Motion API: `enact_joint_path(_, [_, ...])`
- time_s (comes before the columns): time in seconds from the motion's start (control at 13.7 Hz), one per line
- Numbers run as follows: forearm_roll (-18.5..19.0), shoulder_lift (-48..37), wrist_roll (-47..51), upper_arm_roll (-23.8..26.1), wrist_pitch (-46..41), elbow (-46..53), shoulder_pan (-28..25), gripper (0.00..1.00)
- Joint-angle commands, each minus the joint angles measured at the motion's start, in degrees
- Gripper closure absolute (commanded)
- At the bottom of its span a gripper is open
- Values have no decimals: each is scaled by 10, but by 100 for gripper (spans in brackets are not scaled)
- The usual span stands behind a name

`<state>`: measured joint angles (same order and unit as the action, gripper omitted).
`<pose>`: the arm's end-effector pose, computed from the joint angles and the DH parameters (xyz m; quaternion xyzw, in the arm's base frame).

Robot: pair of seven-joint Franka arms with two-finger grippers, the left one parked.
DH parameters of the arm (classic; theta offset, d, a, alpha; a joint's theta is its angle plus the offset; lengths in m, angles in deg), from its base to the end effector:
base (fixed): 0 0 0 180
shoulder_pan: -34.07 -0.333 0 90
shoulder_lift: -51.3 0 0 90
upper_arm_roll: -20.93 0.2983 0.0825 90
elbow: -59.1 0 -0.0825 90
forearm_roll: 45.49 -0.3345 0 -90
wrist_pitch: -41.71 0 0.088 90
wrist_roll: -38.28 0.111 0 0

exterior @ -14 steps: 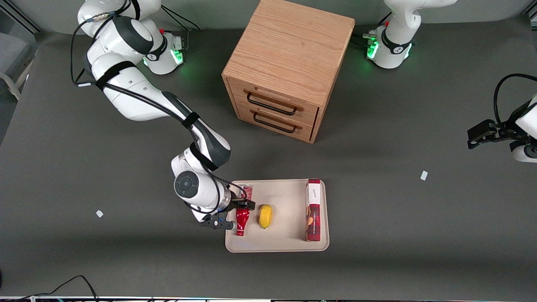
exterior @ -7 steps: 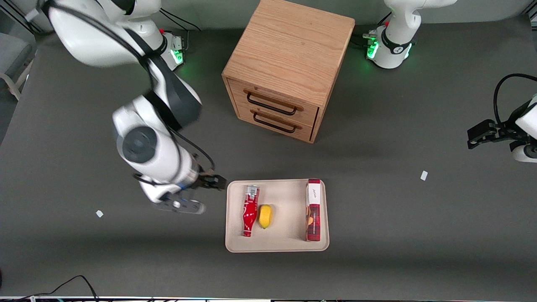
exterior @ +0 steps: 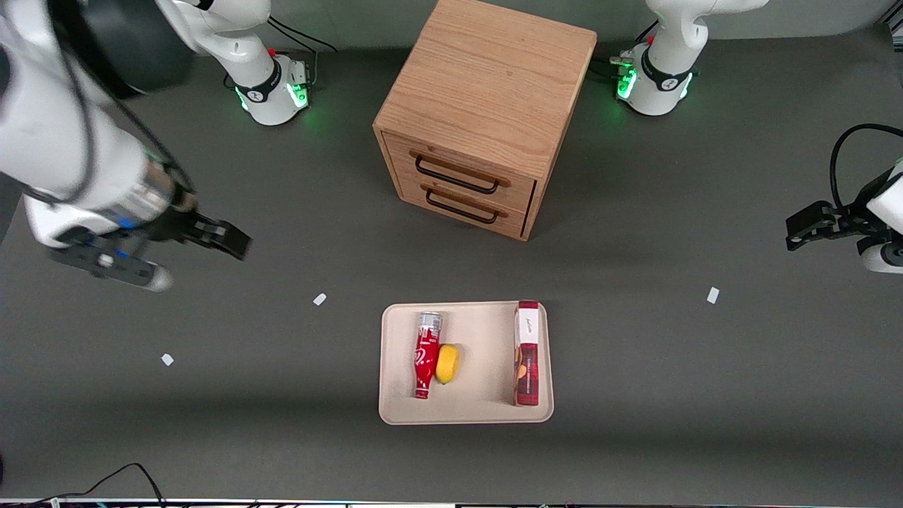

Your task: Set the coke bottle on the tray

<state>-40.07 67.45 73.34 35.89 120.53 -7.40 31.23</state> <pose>0.5455 0.1359 0.6087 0.9864 -0.1616 -0.0214 0.0225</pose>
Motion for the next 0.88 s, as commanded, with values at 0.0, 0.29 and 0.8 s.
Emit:
enact_joint_path(0.0, [-67, -140, -56, -82, 0, -147, 2, 0])
enact_joint_path(0.29, [-80, -292, -95, -115, 42, -325, 0, 0])
enact_joint_path(0.8, [-81, -256, -112, -124, 29, -267, -3, 0])
